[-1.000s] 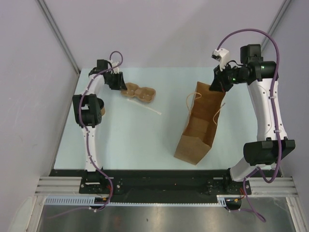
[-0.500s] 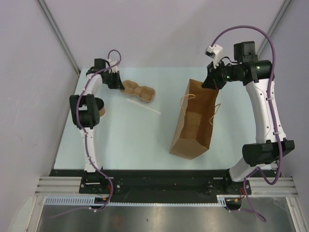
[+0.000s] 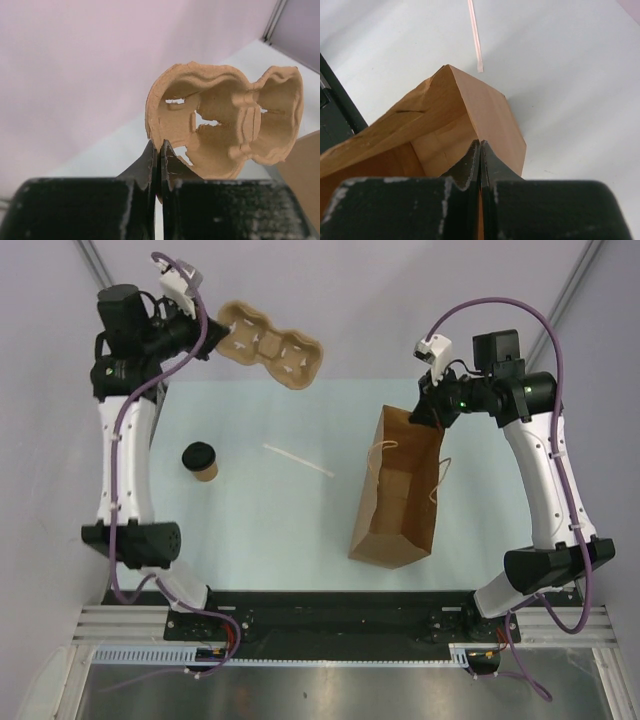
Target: Pack the takeout coffee
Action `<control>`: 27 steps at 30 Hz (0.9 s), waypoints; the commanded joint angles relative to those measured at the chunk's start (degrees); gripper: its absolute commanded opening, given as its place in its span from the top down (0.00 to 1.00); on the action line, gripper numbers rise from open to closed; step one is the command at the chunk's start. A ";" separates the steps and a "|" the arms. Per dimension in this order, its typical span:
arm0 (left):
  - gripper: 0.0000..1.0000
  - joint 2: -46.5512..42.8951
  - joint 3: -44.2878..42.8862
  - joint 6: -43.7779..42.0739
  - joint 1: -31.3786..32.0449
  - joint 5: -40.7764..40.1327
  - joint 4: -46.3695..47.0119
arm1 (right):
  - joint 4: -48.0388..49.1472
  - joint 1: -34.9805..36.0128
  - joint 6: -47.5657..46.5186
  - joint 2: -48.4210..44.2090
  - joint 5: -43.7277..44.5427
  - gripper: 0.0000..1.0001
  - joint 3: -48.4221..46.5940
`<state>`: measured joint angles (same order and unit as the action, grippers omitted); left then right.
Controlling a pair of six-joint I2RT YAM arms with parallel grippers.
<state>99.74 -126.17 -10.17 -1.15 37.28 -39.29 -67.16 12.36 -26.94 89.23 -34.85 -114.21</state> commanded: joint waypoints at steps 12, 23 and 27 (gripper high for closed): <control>1.00 -21.08 0.75 -27.06 33.82 -22.58 8.44 | 5.19 7.32 6.28 -3.62 10.49 1.00 1.19; 1.00 -26.26 16.28 -47.37 58.16 -40.51 5.97 | 5.02 10.05 7.96 -4.50 15.51 1.00 -0.22; 1.00 -27.15 20.61 -50.82 63.54 -47.64 9.13 | 4.84 11.19 7.78 -4.68 17.09 1.00 -0.31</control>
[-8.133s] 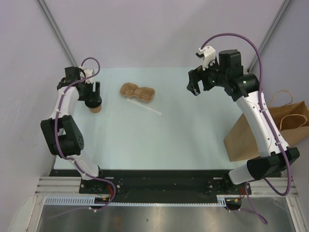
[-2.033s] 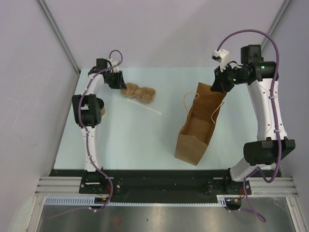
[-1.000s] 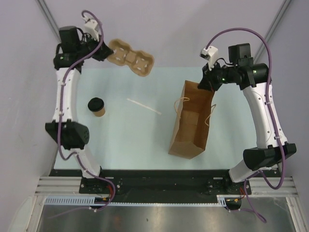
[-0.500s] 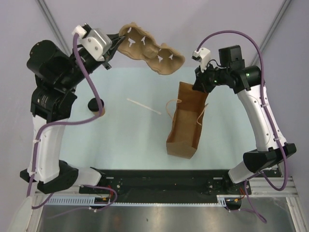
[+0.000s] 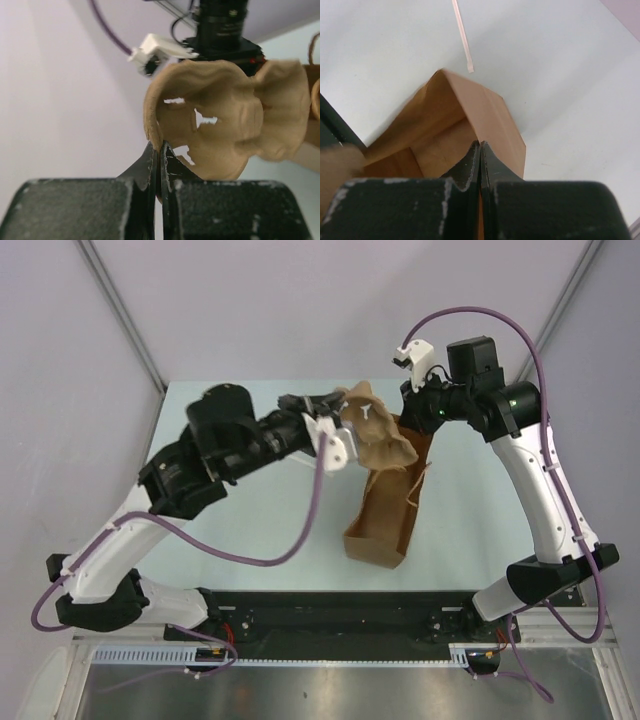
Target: Pack the takeout coffee
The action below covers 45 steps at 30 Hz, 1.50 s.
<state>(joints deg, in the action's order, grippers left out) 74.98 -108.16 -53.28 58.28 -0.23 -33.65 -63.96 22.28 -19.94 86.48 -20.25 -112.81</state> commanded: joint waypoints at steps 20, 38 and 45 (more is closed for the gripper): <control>1.00 5.18 -12.00 -6.51 9.22 -13.92 5.61 | 2.00 2.50 0.34 -1.40 4.87 1.00 -2.76; 1.00 -0.10 4.35 -7.35 9.22 -17.26 1.40 | 2.35 2.50 0.35 -2.63 2.68 1.00 -2.23; 1.00 2.88 -2.21 -10.53 9.22 -16.74 0.78 | 2.27 3.55 0.17 -1.66 2.58 1.00 -3.11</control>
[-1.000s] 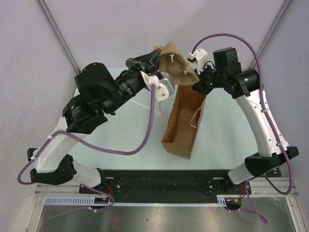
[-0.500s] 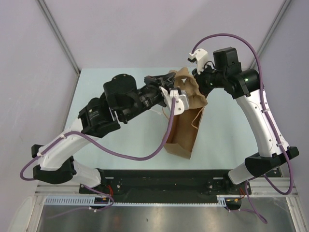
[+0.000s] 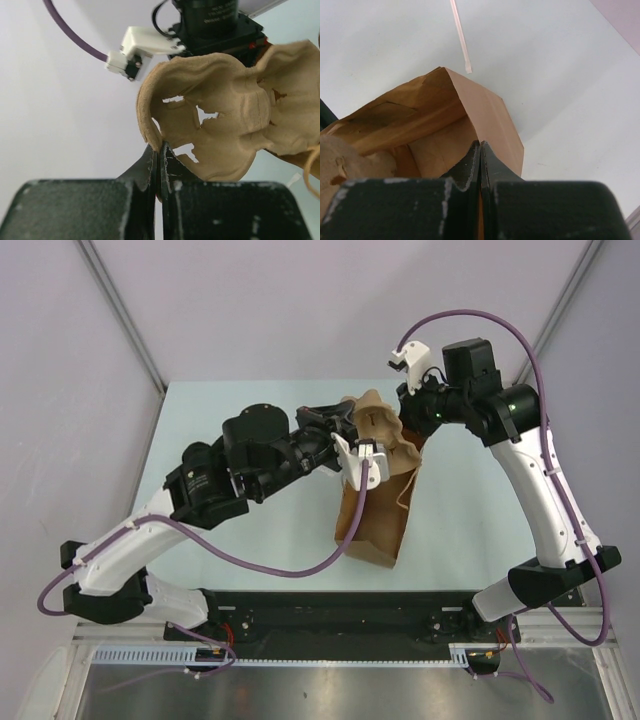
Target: Pack the takeout coffee
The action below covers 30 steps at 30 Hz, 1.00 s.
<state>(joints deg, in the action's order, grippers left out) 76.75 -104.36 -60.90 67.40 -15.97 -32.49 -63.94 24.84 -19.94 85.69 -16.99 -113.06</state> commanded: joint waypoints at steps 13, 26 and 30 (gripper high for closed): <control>1.00 4.02 -9.56 -8.70 1.95 6.56 -5.39 | 2.24 2.84 0.43 -0.44 1.79 1.00 -3.40; 1.00 2.52 -3.14 -13.54 -0.77 10.16 -10.66 | 2.42 2.85 0.61 -1.93 -1.55 1.00 -2.87; 1.00 3.93 -3.48 -11.09 -1.21 11.66 -12.42 | 2.59 2.85 1.05 -1.84 -5.84 1.00 -3.05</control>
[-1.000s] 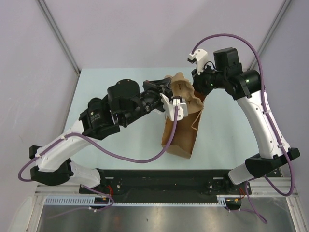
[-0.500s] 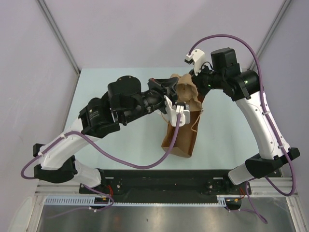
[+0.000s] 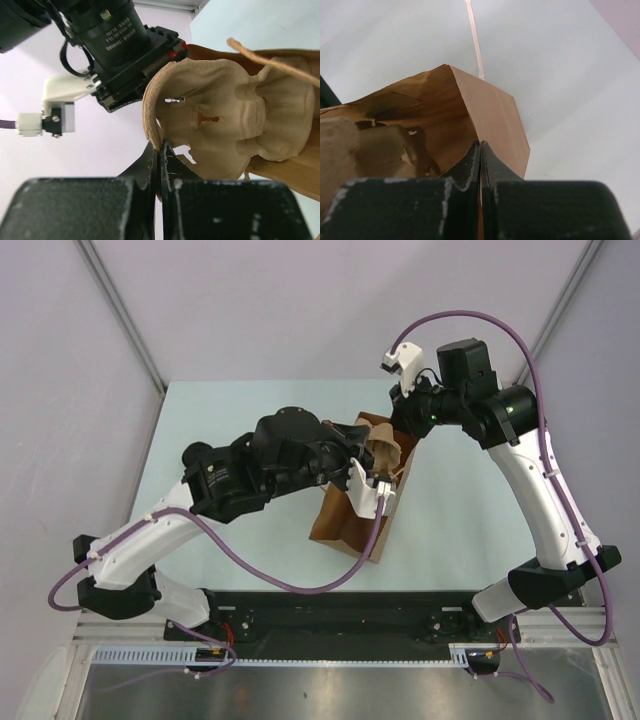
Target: Pack the takeout coffee
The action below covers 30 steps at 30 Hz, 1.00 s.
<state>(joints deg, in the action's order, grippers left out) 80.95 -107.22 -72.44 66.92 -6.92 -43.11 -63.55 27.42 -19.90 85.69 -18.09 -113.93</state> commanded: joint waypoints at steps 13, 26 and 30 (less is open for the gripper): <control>1.00 3.52 -0.02 8.63 -3.63 7.98 -10.59 | 3.52 2.28 4.08 -1.76 -17.77 1.00 1.60; 1.00 5.62 7.19 17.16 -7.14 4.80 -6.29 | 7.82 2.90 7.86 -2.28 -18.73 1.00 8.81; 1.00 6.06 9.13 18.12 -9.34 6.39 -4.35 | 9.05 2.29 7.86 -2.11 -21.02 1.00 10.48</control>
<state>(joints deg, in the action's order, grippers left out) 86.67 -99.63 -57.30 59.66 -1.32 -50.48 -55.20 30.00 -13.50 84.82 -35.31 -105.14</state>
